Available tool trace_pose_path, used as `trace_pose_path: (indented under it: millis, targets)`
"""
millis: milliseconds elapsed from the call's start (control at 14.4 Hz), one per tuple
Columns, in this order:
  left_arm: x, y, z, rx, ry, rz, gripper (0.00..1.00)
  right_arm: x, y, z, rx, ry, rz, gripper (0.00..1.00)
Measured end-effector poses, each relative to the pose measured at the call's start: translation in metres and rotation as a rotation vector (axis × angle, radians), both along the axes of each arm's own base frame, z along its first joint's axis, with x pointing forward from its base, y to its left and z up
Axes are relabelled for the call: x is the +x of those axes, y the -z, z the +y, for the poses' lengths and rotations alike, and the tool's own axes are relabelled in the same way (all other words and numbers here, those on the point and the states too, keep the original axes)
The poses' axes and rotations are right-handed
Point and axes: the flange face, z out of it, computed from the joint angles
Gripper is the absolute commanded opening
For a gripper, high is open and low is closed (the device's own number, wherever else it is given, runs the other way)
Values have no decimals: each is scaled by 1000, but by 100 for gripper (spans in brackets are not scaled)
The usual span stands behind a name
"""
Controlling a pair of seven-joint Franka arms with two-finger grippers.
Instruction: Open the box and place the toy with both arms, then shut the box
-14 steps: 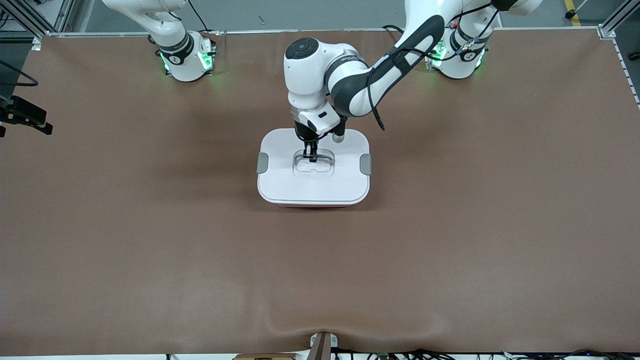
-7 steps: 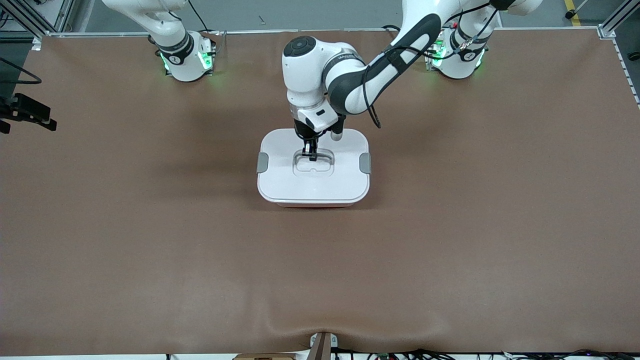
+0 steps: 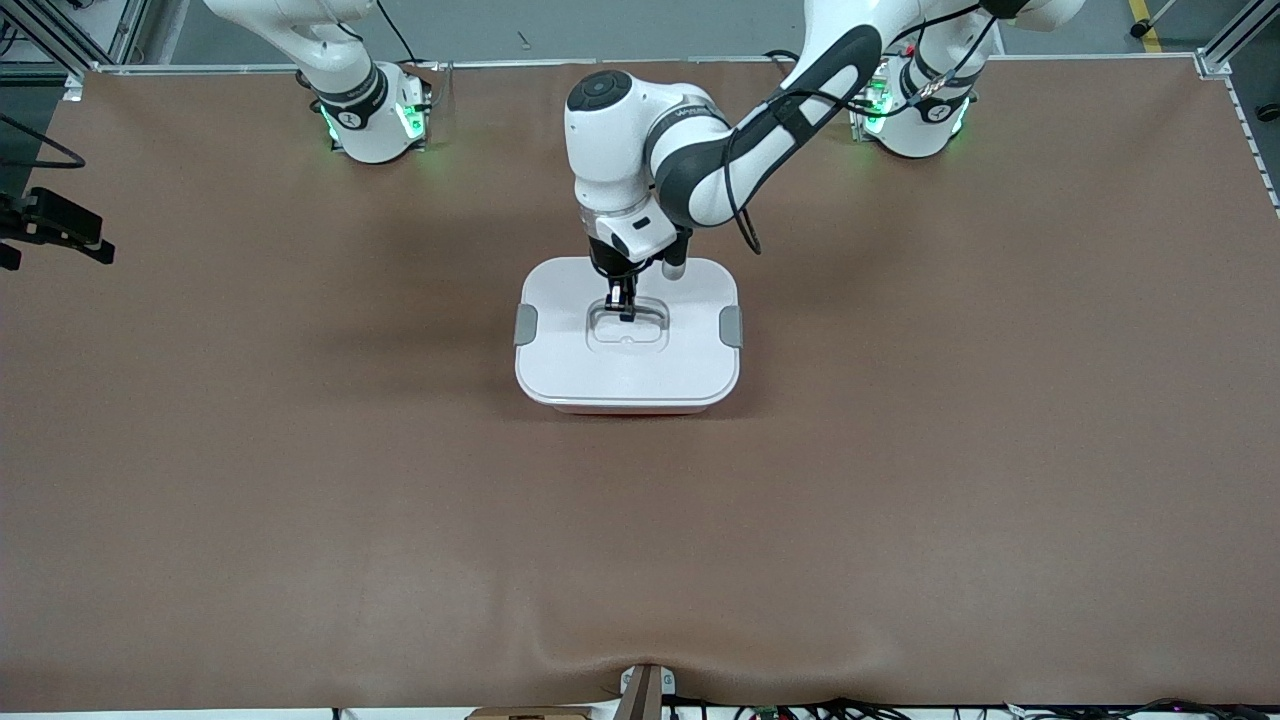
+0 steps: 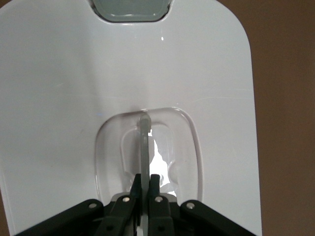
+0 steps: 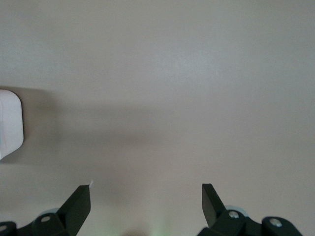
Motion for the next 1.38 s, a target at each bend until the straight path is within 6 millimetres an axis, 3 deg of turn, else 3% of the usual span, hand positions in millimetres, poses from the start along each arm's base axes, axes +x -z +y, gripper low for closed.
trace_pose_path:
  millis: [138,208,346,415,692,969,1177,1385]
  targets:
    - [-1,1,0,2,1,1,0,0,-4,0,-1,0,-9,100]
    - [0,1,0,1,0,1,17,0,-5,0,-1,0,-12,100]
    - [0,3,2,9,-5,3,75,0,-6,0,-1,0,-14,100]
    - [2,7,6,18,-11,7,100,0,-6,0,-1,0,-14,100]
    - [7,0,10,15,-20,-3,100,1,-7,0,-2,0,-19,100]
    - [18,-43,20,-11,-35,-5,100,1,-7,0,-2,0,-24,100]
    - [34,-80,43,-16,-40,15,100,2,-7,0,-2,0,-24,100]
    - [63,-117,83,-7,19,50,100,2,-7,0,-3,0,-24,100]
